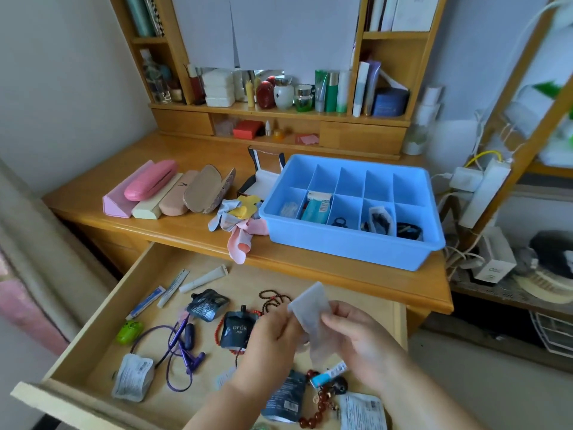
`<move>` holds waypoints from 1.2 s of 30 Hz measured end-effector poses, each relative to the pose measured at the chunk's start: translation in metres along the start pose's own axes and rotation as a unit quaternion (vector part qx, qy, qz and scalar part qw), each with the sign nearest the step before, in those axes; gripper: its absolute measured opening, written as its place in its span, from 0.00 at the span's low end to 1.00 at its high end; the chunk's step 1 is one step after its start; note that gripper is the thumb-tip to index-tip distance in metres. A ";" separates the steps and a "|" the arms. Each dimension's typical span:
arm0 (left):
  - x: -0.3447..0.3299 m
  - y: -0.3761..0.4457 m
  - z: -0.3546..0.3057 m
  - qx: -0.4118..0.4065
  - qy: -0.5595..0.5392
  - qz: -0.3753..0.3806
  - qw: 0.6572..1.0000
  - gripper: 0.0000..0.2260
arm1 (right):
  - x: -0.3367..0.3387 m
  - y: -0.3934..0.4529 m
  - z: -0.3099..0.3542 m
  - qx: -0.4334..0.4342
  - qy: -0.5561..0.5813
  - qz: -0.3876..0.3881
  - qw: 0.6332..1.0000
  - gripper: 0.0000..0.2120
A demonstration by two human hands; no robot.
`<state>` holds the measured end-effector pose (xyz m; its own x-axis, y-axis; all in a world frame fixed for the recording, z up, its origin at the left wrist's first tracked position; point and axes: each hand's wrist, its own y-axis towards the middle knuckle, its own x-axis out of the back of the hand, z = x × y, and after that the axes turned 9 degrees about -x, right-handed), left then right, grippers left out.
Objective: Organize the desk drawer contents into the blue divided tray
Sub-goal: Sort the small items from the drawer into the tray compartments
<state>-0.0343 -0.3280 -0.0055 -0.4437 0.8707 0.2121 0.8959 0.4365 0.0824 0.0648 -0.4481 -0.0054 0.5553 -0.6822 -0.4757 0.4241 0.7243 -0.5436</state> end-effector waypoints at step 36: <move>0.000 -0.021 0.059 0.127 -0.033 -0.065 0.989 0.15 | 0.015 0.059 0.196 -0.004 -0.820 -0.299 0.487 0.11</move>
<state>-0.0538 -0.3239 -0.0648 -0.5623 0.8130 0.1513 0.8010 0.5809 -0.1446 0.2387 -0.3955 0.0911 0.1614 0.2317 0.9593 0.8616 0.4410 -0.2515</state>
